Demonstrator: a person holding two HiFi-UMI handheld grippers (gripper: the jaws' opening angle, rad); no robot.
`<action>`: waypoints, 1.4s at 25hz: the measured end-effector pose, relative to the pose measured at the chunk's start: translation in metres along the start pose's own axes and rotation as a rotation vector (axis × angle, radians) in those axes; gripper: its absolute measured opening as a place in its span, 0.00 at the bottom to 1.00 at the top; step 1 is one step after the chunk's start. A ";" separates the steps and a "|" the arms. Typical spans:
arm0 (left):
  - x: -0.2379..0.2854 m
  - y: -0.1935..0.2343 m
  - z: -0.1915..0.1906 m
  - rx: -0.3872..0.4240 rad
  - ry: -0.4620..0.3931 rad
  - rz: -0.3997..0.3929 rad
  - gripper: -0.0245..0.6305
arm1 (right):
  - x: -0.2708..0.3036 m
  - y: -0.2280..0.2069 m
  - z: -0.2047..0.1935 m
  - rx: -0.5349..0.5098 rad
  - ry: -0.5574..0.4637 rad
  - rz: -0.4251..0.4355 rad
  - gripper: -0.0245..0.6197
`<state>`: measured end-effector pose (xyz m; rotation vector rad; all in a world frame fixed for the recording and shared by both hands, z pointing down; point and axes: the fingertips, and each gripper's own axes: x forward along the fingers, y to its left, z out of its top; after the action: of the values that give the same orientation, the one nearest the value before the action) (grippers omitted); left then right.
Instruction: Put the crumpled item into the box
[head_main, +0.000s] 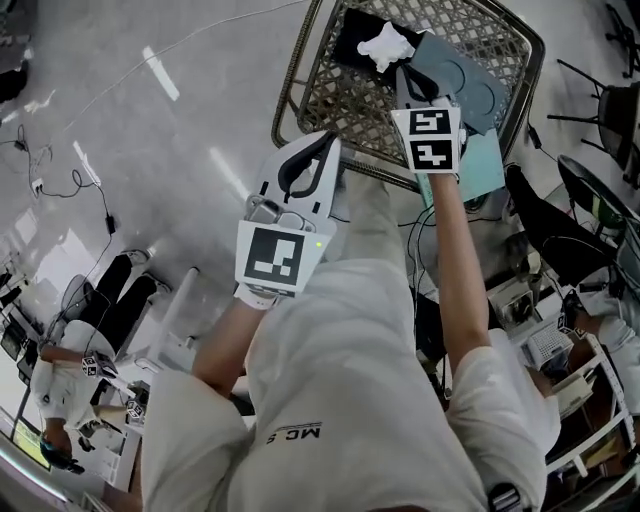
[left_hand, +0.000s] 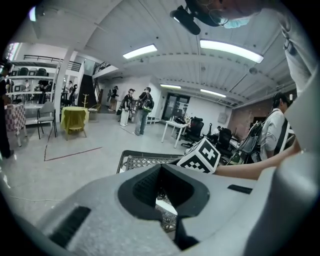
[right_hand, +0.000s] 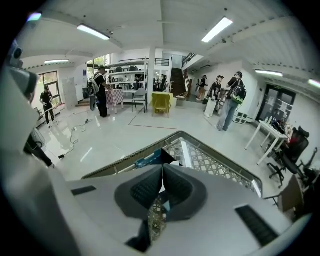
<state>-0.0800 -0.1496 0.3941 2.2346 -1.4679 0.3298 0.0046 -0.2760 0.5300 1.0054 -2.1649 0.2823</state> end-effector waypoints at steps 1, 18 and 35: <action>-0.004 0.000 0.003 0.018 -0.007 -0.004 0.07 | -0.008 0.002 0.003 0.009 -0.010 -0.005 0.07; -0.064 -0.004 0.038 0.058 -0.044 -0.085 0.07 | -0.162 0.030 0.038 0.176 -0.168 -0.151 0.06; -0.123 -0.020 0.071 0.040 -0.153 -0.066 0.07 | -0.301 0.046 0.034 0.216 -0.349 -0.195 0.06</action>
<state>-0.1145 -0.0783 0.2751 2.3803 -1.4703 0.1723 0.0845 -0.0876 0.3022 1.4704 -2.3555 0.2675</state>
